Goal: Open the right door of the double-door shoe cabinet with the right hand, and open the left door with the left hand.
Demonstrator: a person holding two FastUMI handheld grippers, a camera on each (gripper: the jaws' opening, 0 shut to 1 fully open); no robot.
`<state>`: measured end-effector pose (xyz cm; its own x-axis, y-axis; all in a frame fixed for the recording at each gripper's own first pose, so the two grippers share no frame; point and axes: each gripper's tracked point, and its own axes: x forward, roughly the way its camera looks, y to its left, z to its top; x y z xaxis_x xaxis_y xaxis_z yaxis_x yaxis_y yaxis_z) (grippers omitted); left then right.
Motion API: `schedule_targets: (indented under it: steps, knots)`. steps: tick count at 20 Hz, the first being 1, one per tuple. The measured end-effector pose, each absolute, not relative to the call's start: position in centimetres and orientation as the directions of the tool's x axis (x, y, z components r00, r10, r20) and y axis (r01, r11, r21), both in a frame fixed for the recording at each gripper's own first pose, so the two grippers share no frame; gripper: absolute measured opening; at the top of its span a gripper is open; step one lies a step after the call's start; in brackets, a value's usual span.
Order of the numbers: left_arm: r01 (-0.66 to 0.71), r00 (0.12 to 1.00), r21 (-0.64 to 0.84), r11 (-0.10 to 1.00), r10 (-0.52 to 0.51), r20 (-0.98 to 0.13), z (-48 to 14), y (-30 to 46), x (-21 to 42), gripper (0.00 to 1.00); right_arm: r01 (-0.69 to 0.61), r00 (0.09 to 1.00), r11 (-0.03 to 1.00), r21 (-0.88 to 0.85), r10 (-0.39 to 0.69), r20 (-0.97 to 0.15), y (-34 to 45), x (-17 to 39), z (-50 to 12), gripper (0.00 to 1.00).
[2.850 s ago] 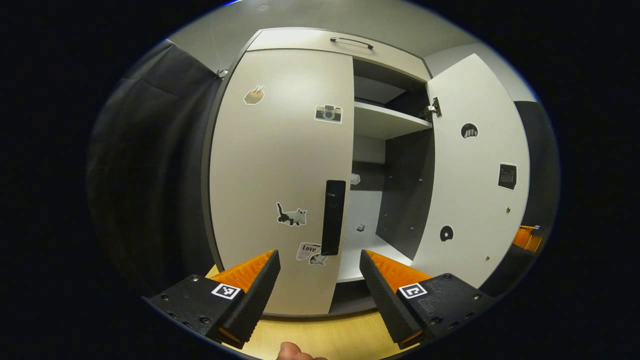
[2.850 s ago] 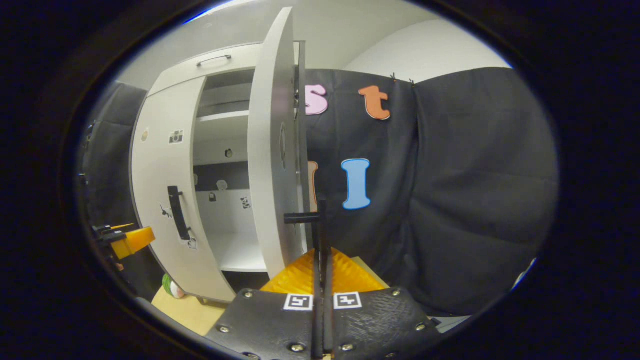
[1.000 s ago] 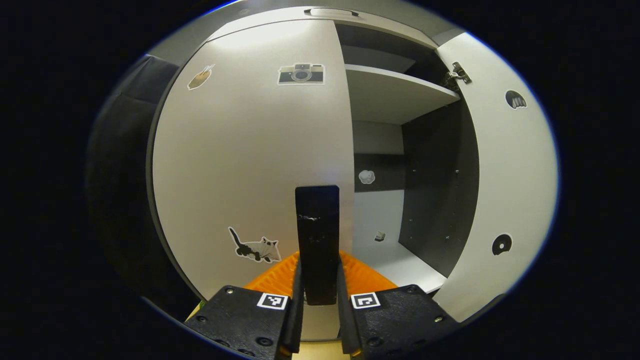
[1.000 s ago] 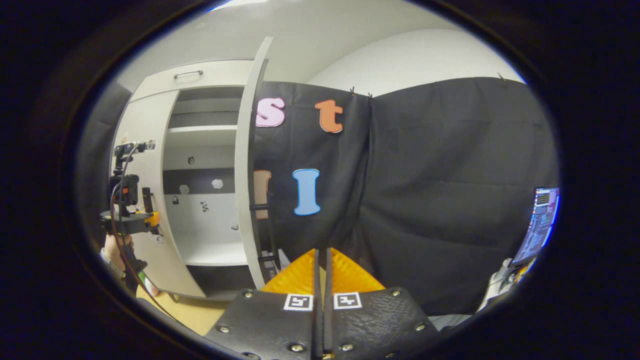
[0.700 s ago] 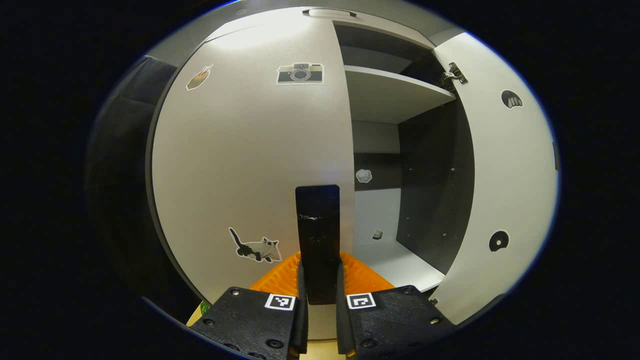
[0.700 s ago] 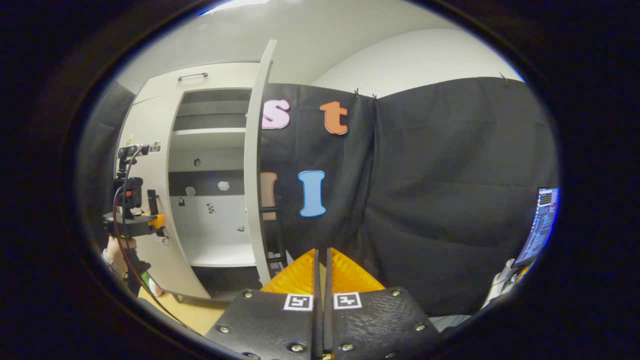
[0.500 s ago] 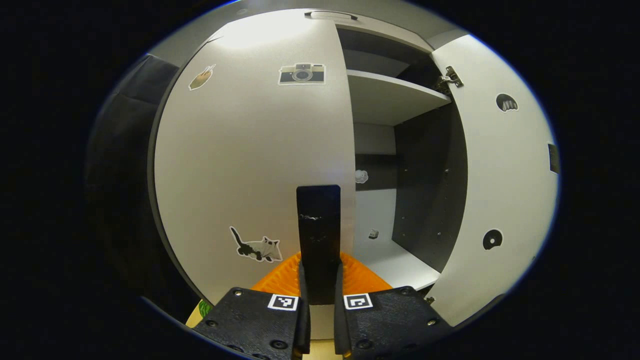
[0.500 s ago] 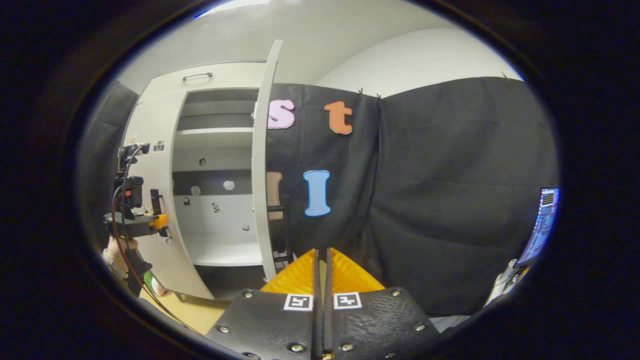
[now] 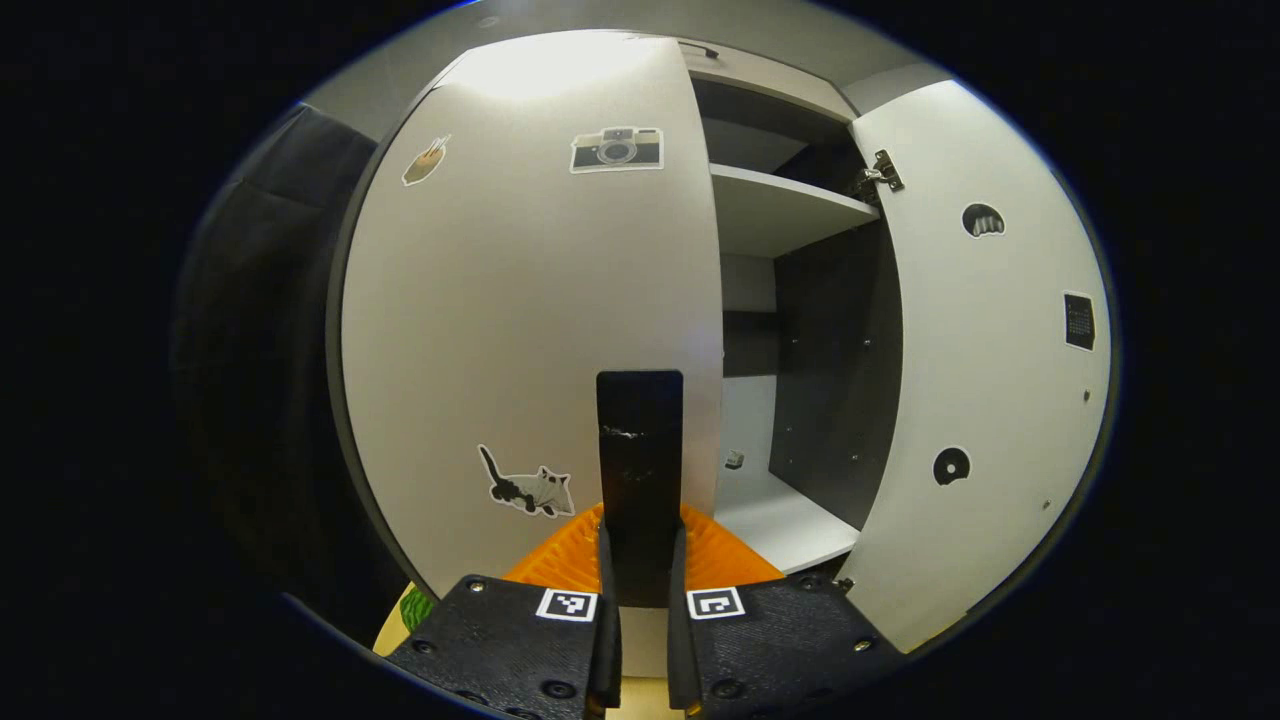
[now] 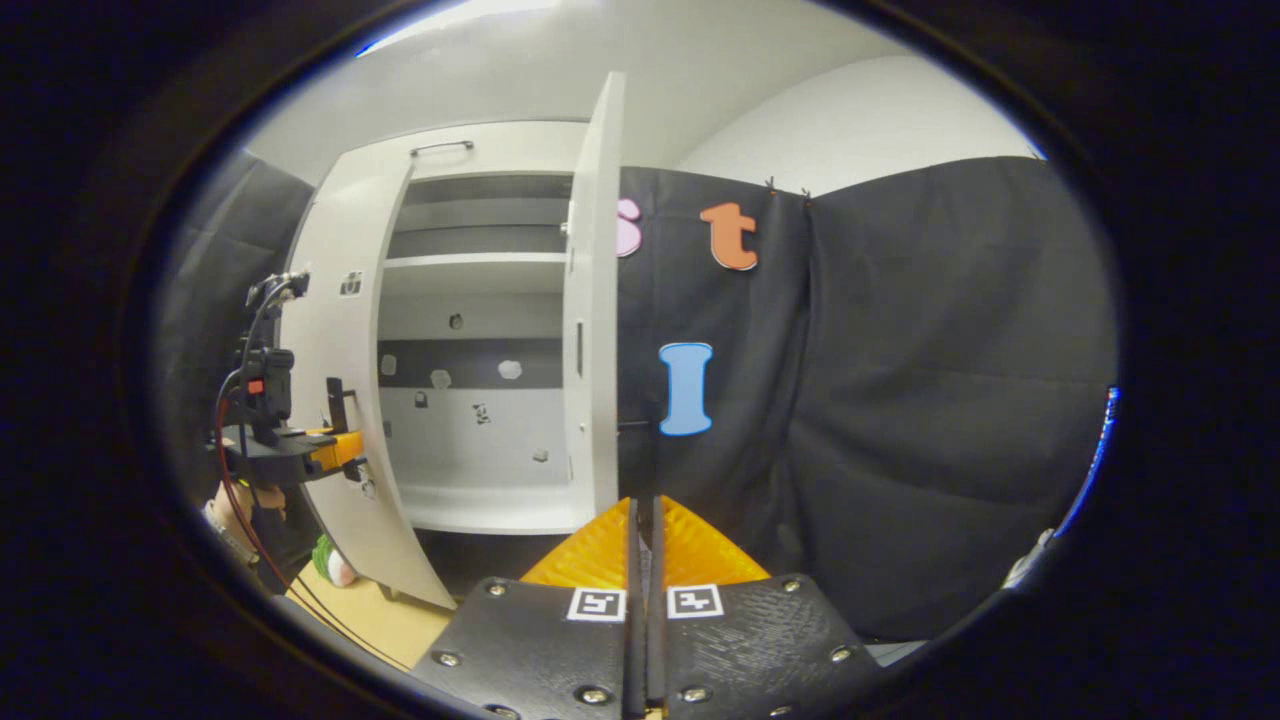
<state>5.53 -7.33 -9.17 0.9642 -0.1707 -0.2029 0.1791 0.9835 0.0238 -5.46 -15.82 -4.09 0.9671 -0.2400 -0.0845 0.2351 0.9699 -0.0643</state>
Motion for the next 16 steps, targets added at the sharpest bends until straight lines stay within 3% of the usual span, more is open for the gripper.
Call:
schedule_targets:
  steps: [16]
  knots:
    - [0.166,0.964,-0.006,0.986,-0.164,-0.211,-8.5,-4.8,1.0,0.18,0.004,0.993,0.997,-0.077,-0.013,-0.113,-8.2,-1.1,-4.9,0.01]
